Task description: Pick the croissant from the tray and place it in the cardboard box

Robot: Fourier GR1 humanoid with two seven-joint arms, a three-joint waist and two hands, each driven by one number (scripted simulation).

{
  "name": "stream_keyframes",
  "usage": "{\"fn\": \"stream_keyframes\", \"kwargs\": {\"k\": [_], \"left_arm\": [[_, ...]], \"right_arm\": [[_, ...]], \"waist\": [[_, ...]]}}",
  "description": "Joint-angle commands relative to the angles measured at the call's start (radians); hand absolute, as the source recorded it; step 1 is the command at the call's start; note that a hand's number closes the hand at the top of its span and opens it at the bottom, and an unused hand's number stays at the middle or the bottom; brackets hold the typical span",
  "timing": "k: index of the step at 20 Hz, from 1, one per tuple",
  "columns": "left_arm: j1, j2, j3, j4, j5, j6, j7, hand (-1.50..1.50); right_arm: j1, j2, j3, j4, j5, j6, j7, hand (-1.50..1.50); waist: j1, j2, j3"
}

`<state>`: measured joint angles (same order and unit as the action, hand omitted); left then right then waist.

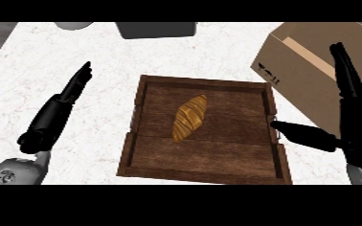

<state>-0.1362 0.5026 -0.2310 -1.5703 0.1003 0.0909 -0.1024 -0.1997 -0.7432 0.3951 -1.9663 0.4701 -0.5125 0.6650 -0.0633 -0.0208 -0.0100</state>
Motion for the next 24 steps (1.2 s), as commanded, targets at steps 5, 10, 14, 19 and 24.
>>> {"fn": "stream_keyframes", "kwargs": {"k": [5, 10, 14, 19, 24], "left_arm": [[-0.065, -0.015, -0.018, 0.025, 0.005, -0.048, 0.003, 0.00], [-0.129, -0.020, -0.020, 0.022, 0.010, -0.067, 0.047, 0.00], [-0.104, -0.033, -0.031, 0.037, -0.007, -0.061, 0.018, 0.00], [-0.128, -0.044, -0.039, 0.050, -0.004, -0.073, 0.041, 0.00], [-0.122, -0.037, -0.025, 0.030, -0.001, -0.076, 0.032, 0.00]], "right_arm": [[-0.122, 0.002, 0.214, -0.139, 0.137, 0.376, 0.471, -1.50], [-0.276, 0.126, 0.304, -0.110, 0.070, 0.581, 0.672, -1.50], [-0.358, 0.202, 0.343, -0.008, 0.046, 0.681, 0.765, -1.50], [-0.434, 0.338, 0.342, 0.113, 0.004, 0.722, 0.821, -1.50], [-0.494, 0.484, 0.312, 0.307, 0.010, 0.729, 0.822, -1.50]], "waist": [[0.060, 0.015, 0.000], [0.093, 0.021, 0.001], [0.100, 0.020, 0.000], [0.086, 0.015, -0.001], [0.092, 0.013, 0.002]]}}
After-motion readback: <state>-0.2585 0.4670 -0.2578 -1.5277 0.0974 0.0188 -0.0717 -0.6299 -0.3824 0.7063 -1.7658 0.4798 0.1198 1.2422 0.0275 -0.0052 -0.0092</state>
